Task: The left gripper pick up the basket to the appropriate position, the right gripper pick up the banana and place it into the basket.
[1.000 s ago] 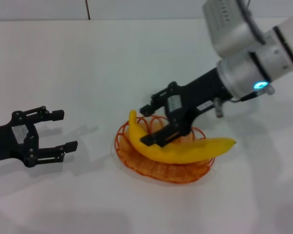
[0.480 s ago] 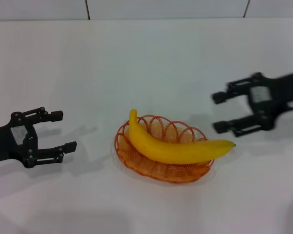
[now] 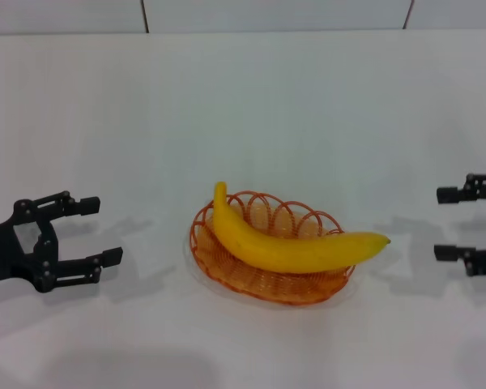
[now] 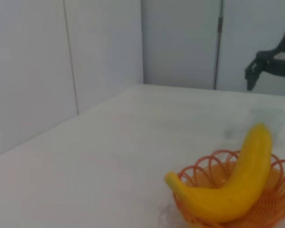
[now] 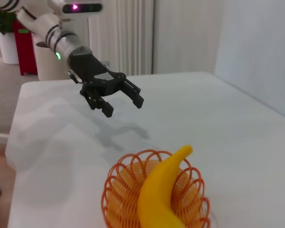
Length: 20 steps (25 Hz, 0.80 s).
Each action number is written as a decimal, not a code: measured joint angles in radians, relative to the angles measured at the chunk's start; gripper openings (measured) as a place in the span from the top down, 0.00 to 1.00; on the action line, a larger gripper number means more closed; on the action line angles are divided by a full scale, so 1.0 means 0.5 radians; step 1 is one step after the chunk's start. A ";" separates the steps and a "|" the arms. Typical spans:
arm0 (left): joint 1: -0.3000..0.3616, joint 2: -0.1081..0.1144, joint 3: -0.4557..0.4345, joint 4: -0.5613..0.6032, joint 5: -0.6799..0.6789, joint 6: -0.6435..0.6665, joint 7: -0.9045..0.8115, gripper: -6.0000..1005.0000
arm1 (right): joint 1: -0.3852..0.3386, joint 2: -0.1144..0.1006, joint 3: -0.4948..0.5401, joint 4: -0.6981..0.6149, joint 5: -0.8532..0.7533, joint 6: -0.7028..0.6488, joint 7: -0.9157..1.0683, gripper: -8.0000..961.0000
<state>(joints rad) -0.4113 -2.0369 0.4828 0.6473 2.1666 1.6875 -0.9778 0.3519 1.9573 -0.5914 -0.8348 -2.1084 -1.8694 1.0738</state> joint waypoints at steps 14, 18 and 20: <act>-0.045 0.003 0.043 -0.134 0.099 0.005 0.095 0.16 | 0.015 -0.015 0.097 0.235 -0.232 0.205 -0.233 0.22; -0.048 0.002 0.033 -0.135 0.103 0.004 0.107 0.16 | 0.015 -0.015 0.098 0.236 -0.230 0.205 -0.235 0.22; -0.050 0.002 0.033 -0.135 0.098 0.003 0.113 0.16 | 0.015 -0.015 0.099 0.237 -0.234 0.207 -0.236 0.23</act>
<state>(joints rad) -0.4364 -2.0359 0.4994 0.5798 2.2159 1.6892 -0.9215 0.3592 1.9497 -0.5421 -0.7165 -2.2254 -1.7661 0.9558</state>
